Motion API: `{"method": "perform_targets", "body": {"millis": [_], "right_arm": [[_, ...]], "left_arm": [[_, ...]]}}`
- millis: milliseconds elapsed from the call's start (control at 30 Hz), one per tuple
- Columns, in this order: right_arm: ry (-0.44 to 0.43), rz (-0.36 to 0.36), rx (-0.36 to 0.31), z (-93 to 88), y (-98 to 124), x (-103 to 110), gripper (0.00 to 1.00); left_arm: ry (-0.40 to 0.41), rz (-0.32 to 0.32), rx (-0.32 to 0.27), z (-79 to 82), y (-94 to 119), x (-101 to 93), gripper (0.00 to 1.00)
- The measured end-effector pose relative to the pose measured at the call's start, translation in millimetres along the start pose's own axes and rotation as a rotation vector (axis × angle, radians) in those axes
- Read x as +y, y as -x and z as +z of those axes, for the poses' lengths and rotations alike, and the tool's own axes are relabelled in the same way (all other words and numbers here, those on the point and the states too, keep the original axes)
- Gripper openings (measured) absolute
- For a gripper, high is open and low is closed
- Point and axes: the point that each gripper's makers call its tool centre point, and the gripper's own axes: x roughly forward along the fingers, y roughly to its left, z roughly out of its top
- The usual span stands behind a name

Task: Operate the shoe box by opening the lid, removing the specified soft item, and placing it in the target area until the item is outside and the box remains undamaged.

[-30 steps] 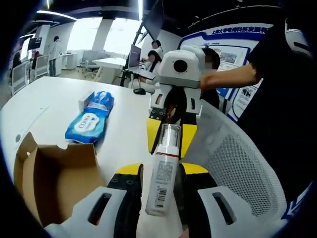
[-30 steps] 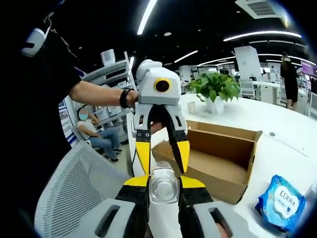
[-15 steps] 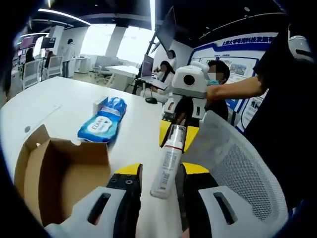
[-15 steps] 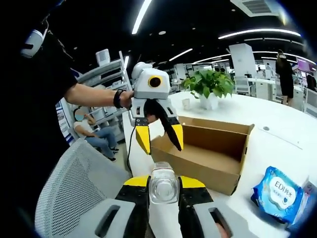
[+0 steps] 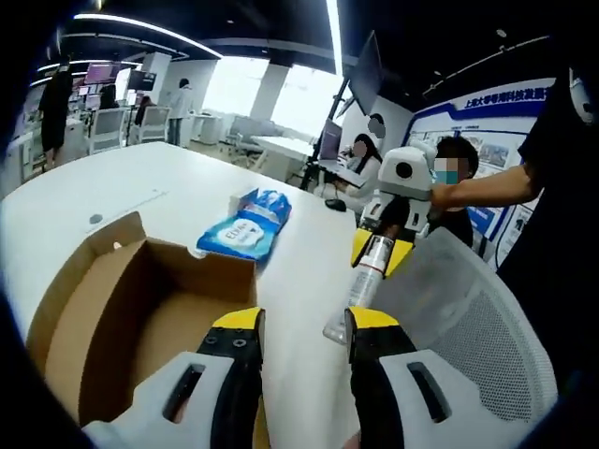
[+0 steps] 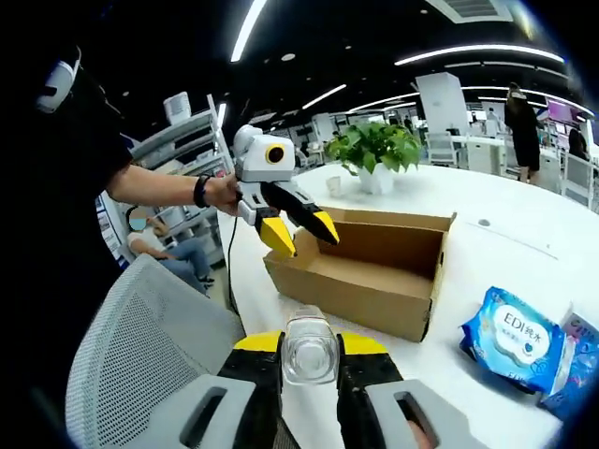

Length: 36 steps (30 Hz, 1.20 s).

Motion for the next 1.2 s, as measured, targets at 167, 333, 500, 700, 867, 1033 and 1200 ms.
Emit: {"method": "perform_targets", "body": {"millis": [167,333,500,700,867,1033,1200], "right_arm": [[-0.019,-0.024,0.013,-9.8,8.8,-6.1,0.17],[-0.046,-0.04,0.022,-18.3,17.1,-11.2,0.17],[-0.057,-0.062,0.036,-26.2,26.7,-18.0,0.17],[-0.063,-0.08,0.053,-30.9,37.2,-26.1,0.17],[-0.063,-0.091,0.07,-34.4,45.6,-33.5,0.17],[-0.054,-0.099,0.095,-36.2,56.2,-44.3,0.17],[-0.023,-0.108,0.127,-33.2,66.9,-59.8,0.17]], "left_arm": [[0.029,0.057,-0.008,-9.9,3.5,8.6,0.36],[0.072,0.115,-0.038,-14.5,8.5,17.9,0.37],[0.102,0.137,-0.048,-19.8,10.9,19.9,0.38],[0.125,0.149,-0.048,-25.8,10.9,18.5,0.39],[0.134,0.159,-0.052,-27.0,12.1,18.4,0.39],[0.145,0.177,-0.057,-27.5,15.4,18.8,0.39],[0.149,0.19,-0.061,-28.9,17.5,18.3,0.39]]}}
